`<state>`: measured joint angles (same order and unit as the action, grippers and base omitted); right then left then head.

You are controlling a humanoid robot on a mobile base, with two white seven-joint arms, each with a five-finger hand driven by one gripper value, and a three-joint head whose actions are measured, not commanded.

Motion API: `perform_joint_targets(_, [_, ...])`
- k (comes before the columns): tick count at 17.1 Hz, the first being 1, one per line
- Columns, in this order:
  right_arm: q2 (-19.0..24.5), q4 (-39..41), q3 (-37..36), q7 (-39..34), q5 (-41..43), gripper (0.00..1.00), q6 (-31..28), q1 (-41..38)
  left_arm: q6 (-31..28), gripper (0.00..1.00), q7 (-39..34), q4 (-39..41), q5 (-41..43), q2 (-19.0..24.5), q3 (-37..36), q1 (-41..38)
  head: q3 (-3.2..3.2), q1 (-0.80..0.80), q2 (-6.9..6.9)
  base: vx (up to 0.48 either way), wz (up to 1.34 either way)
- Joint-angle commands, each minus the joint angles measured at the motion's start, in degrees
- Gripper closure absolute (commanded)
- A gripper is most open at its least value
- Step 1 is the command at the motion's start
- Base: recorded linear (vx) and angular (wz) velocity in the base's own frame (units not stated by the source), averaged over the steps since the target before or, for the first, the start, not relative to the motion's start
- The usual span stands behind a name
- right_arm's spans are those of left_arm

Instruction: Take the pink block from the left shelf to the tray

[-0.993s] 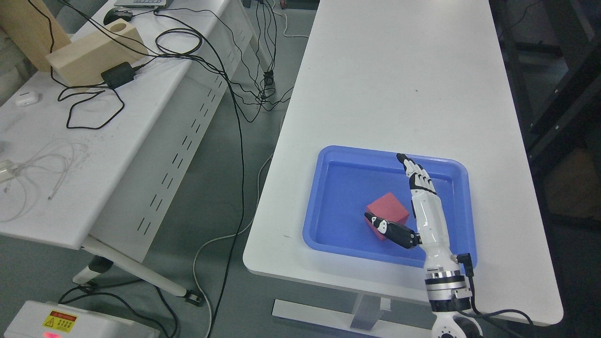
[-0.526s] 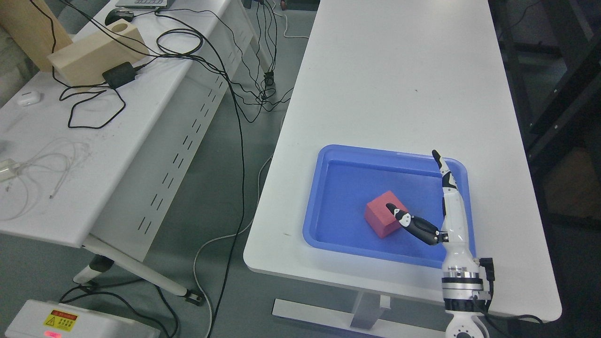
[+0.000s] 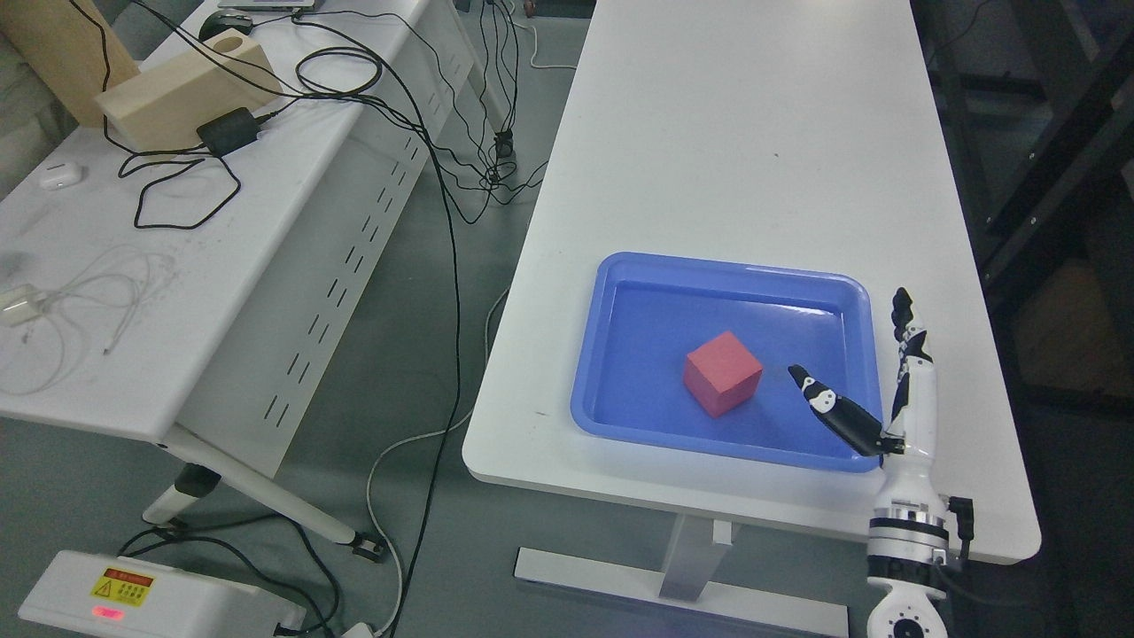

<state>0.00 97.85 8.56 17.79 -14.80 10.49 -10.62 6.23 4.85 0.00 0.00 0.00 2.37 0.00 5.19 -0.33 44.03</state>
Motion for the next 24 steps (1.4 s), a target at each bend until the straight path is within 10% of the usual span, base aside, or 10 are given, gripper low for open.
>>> perform_joint_targets(1, [-1.0, 0.2, -1.5, -4.5, 3.7, 0.00, -0.2, 0.0, 0.0, 0.00, 0.0, 1.0, 0.1, 1.0, 0.0, 1.3, 0.00, 0.00, 0.00, -0.150, -0.02])
perform_joint_targets(24, [-1.0, 0.0, -1.8, -4.7, 3.8, 0.00, 0.1, -1.9, 0.0, 0.00, 0.0, 1.0, 0.1, 1.0, 0.0, 1.3, 0.00, 0.00, 0.00, -0.173, -0.03])
